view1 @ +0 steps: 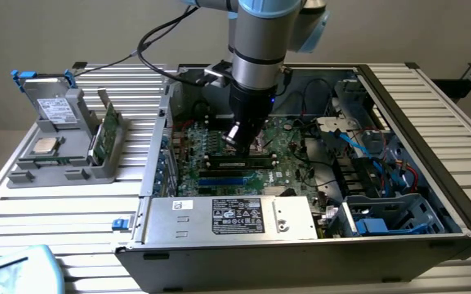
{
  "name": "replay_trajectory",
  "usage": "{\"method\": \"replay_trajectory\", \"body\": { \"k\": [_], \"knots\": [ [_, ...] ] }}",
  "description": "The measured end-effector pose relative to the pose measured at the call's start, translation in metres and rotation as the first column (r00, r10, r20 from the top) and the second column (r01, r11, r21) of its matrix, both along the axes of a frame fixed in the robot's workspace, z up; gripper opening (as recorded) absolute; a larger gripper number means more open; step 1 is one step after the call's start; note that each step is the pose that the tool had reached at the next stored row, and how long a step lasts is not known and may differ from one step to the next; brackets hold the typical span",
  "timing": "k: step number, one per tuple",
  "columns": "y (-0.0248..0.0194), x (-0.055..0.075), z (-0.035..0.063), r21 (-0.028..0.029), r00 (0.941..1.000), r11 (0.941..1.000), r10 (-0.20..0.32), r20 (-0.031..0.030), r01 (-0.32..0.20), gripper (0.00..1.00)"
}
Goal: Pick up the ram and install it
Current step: 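Press down the ram until it locks into place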
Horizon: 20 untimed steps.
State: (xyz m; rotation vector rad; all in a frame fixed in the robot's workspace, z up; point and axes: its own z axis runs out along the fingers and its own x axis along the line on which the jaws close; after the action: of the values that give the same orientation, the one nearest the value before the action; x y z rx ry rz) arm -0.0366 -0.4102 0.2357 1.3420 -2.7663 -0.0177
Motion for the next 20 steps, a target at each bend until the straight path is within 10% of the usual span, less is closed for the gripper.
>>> {"method": "replay_trajectory", "body": {
  "k": [9, 20],
  "knots": [
    [0.0, 0.0, 0.0002, -0.024, 0.9963, 0.996, -0.086, 0.001, 0.086, 0.11],
    [0.0, 0.0, 0.0001, -0.0242, 0.9744, 0.9741, -0.225, 0.0023, 0.225, 0.11]
  ]
}}
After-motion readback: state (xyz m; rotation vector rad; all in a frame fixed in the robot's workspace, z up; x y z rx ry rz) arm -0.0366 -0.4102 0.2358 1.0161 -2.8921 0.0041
